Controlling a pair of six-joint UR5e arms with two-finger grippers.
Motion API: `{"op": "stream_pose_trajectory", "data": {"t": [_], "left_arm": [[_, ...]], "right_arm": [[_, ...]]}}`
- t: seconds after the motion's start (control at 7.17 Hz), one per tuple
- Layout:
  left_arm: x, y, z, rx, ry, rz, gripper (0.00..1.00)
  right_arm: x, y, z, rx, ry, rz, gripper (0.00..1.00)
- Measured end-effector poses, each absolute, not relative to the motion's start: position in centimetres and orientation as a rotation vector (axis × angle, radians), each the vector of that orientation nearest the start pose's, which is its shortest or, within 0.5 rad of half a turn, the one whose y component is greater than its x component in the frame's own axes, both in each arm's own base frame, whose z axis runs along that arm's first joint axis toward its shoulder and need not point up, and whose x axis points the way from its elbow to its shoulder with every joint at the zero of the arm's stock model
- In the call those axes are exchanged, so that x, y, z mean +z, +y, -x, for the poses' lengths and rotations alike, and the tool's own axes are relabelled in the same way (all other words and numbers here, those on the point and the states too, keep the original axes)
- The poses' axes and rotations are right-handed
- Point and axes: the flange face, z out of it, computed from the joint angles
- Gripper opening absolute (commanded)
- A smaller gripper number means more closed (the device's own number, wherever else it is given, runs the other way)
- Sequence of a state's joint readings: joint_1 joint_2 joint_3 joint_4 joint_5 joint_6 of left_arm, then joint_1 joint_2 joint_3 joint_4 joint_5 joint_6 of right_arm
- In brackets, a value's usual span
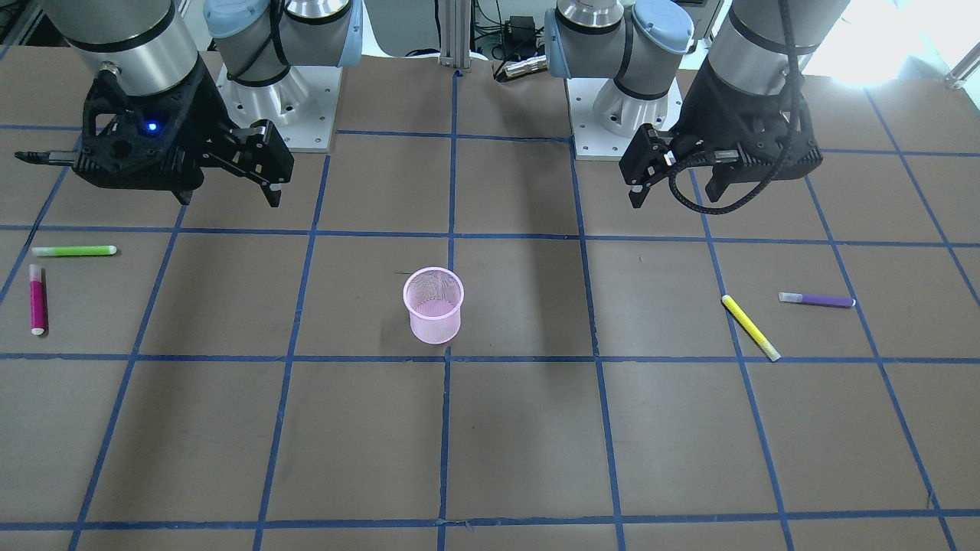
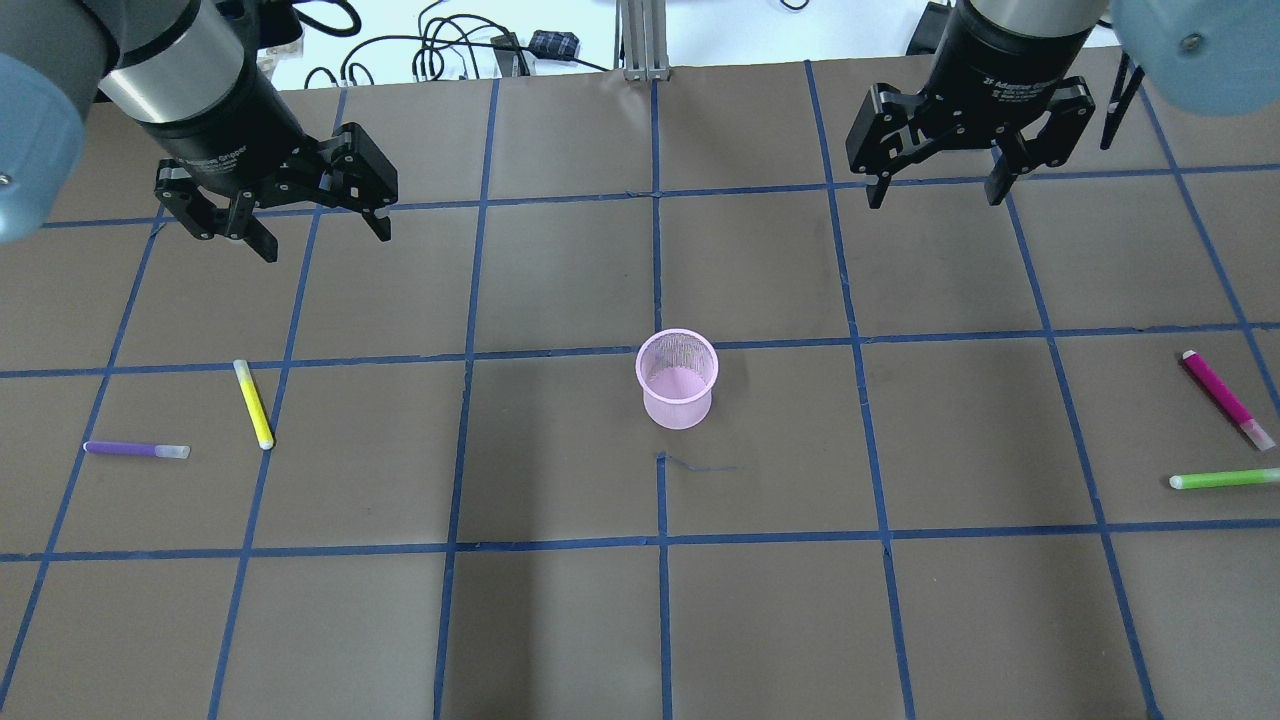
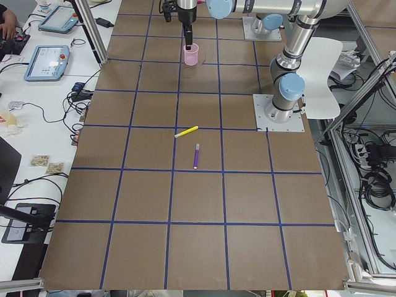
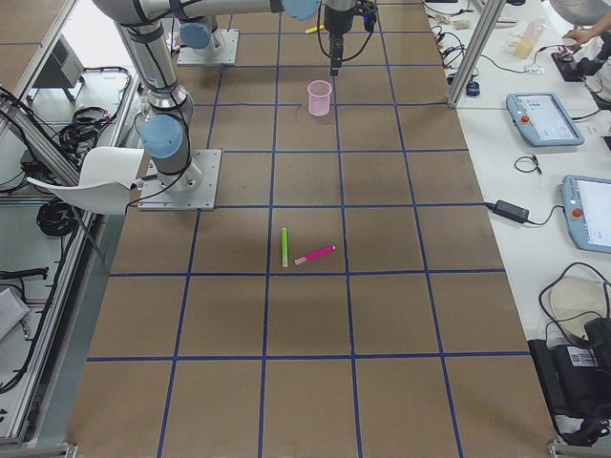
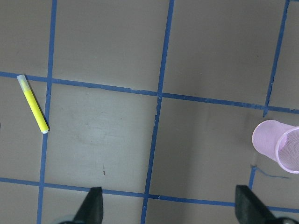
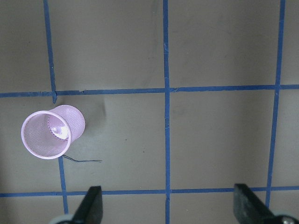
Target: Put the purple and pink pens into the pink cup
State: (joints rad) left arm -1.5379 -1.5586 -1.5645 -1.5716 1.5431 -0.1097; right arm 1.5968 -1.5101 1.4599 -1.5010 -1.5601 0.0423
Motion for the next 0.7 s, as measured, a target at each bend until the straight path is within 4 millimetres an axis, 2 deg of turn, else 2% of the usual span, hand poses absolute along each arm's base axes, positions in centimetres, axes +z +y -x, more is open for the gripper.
{"op": "stream_pose_trajectory", "data": {"t": [0.42, 0.56, 0.7], "left_arm": [[50.4, -50.1, 11.7, -0.149, 3.164, 0.207, 1.00], [50.6, -50.1, 11.6, -0.167, 3.164, 0.162, 1.00], [50.9, -50.0, 10.7, -0.173, 3.159, 0.065, 1.00]], "right_arm": [[49.1, -51.2, -14.2, 0.067, 3.136, -0.009, 1.00], [48.4, -51.4, -13.0, 0.082, 3.140, 0.028, 1.00], [47.4, -51.9, -10.3, 0.112, 3.136, 0.046, 1.00]]}}
